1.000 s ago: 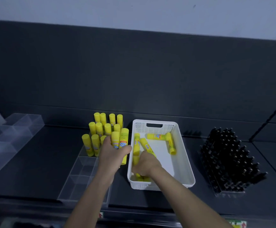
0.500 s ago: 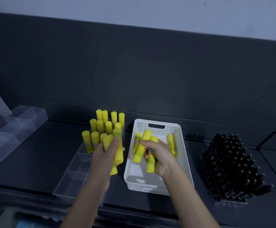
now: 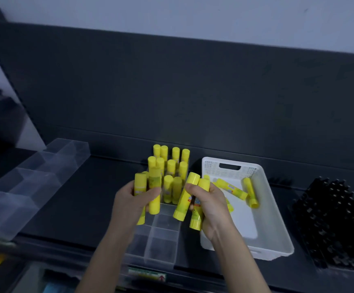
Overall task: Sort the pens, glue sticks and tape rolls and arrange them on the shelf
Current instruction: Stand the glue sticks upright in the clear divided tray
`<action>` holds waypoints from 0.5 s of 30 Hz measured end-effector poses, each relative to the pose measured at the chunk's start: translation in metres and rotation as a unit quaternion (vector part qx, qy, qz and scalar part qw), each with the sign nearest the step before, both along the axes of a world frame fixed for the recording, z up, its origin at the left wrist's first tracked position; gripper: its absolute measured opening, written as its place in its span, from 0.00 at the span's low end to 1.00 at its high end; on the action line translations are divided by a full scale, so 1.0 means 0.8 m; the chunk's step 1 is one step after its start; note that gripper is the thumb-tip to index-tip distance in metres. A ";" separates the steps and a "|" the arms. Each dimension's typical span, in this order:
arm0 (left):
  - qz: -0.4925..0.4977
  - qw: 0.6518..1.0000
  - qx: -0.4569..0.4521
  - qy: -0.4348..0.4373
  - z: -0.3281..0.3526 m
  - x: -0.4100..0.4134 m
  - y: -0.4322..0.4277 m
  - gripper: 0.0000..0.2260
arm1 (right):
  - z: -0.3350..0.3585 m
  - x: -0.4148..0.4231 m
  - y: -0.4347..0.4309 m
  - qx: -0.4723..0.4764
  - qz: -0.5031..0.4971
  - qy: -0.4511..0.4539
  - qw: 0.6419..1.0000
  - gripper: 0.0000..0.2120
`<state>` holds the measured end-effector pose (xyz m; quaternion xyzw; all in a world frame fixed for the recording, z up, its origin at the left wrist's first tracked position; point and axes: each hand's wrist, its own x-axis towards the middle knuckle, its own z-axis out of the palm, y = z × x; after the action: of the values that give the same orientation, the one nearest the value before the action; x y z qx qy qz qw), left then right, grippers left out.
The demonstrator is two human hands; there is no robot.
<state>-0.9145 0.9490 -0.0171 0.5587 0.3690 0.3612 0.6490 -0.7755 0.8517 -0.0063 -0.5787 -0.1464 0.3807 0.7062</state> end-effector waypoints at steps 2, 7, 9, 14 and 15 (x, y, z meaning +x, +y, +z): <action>-0.005 1.000 0.012 0.013 -0.001 -0.017 0.021 0.05 | 0.002 -0.020 0.018 0.012 -0.001 -0.008 1.000 0.02; -0.033 0.993 0.079 0.084 -0.015 -0.038 0.063 0.07 | -0.006 -0.055 0.055 -0.017 -0.038 -0.085 0.995 0.01; -0.055 0.987 0.104 0.108 -0.024 -0.042 0.075 0.09 | -0.013 -0.062 0.063 -0.043 -0.049 -0.144 0.987 0.03; -0.116 0.983 0.105 0.095 -0.041 -0.040 0.092 0.11 | -0.031 -0.070 0.076 -0.101 -0.081 -0.204 0.971 0.09; -0.125 0.982 0.106 0.094 -0.045 -0.038 0.094 0.12 | -0.034 -0.071 0.078 -0.106 -0.080 -0.202 0.970 0.09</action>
<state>-0.9453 1.0246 -0.0530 0.6972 0.3151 0.2600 0.5890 -0.8323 0.9143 -0.0332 -0.7251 -0.1982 0.2118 0.6246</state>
